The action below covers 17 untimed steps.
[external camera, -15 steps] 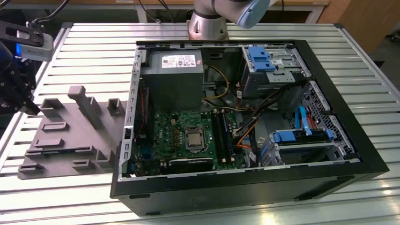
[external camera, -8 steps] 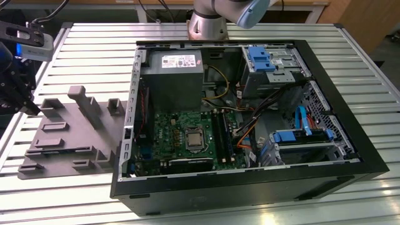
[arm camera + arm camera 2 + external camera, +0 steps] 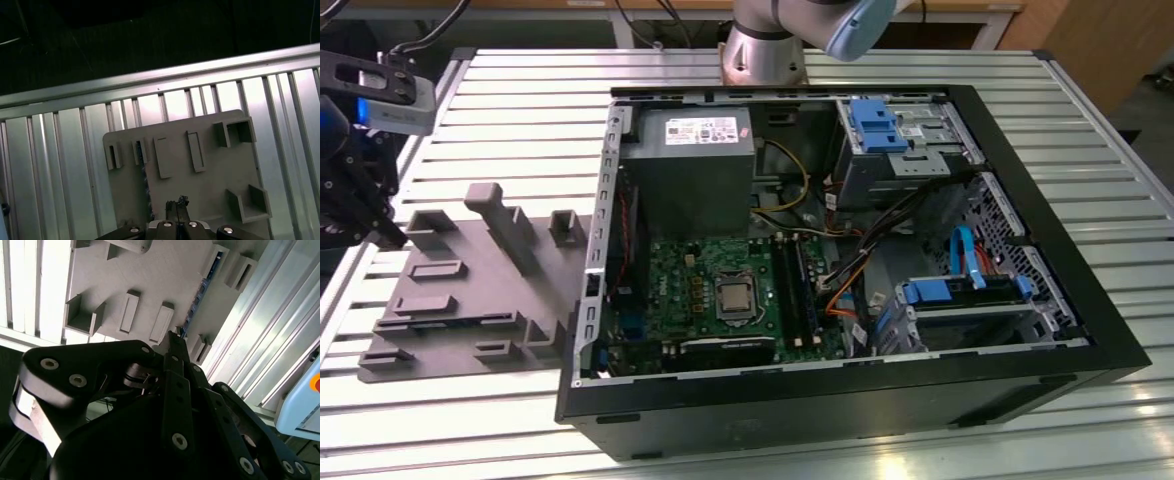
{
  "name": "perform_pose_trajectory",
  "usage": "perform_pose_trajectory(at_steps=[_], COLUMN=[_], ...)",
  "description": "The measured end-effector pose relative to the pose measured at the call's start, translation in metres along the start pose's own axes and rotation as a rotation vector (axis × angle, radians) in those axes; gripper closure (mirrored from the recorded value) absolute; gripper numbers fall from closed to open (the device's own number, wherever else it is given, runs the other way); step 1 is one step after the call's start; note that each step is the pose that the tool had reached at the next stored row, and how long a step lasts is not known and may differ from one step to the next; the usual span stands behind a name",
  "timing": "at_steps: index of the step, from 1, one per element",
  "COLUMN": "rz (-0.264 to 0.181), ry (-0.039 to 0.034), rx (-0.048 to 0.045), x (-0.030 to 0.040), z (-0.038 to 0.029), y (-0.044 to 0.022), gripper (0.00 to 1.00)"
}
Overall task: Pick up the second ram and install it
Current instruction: 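Pick up the second ram and move it above second insertion slot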
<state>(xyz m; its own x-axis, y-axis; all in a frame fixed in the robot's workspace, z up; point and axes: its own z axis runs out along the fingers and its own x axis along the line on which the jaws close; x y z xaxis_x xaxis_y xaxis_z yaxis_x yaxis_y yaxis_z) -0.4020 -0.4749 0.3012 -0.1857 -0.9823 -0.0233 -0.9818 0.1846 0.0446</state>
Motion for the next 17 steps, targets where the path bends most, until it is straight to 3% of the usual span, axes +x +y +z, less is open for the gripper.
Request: perform_pose_trajectory(at_steps=[17], rz=[-0.013], ry=[0.0006], rx=[-0.0003], x=[0.003], z=[0.0056], y=[-0.0007], gripper=[0.89])
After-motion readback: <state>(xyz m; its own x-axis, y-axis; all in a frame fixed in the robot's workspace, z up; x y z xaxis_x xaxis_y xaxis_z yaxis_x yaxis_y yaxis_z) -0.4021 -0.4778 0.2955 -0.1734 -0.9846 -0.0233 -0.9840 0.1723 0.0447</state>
